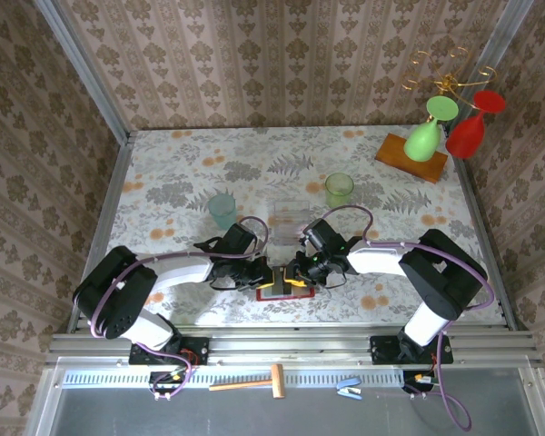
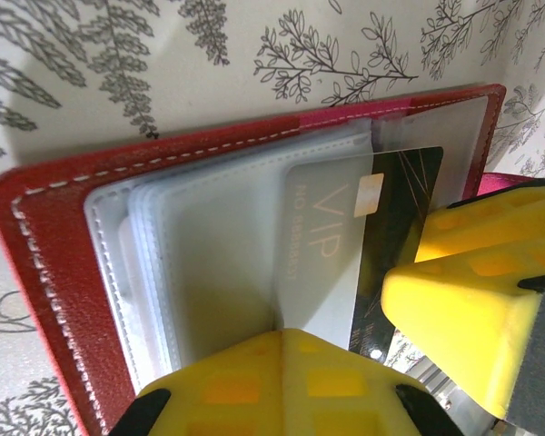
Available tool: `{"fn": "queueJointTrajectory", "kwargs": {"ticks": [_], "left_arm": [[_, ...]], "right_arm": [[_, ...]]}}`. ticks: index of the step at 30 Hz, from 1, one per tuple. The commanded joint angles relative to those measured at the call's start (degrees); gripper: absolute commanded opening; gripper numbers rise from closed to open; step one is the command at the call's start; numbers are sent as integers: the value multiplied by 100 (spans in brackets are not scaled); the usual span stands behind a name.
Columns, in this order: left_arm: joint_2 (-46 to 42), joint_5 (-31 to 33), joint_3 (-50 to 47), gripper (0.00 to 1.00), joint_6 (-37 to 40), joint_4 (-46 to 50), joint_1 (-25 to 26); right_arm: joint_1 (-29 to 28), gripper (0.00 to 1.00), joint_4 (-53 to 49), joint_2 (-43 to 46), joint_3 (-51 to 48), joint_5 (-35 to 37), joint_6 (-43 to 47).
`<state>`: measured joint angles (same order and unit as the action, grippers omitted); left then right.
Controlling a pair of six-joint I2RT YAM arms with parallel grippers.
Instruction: Take the credit cards out of the card holder
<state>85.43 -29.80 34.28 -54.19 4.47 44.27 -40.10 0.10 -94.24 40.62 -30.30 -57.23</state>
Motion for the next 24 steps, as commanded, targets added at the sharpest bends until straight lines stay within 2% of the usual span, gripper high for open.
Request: {"fn": "queueJointTrajectory", "kwargs": {"ticks": [1,15,24], "left_arm": [[131,50,35,8,103,256,20],[97,48,26,7,103,277,22],[85,55,69,7,111,326,23]], "right_arm": [[46,22,156,136,-89,-52,-26],[134,13,47,141,-68,50,105],[296,11,-317,286,-63,119,403]]}}
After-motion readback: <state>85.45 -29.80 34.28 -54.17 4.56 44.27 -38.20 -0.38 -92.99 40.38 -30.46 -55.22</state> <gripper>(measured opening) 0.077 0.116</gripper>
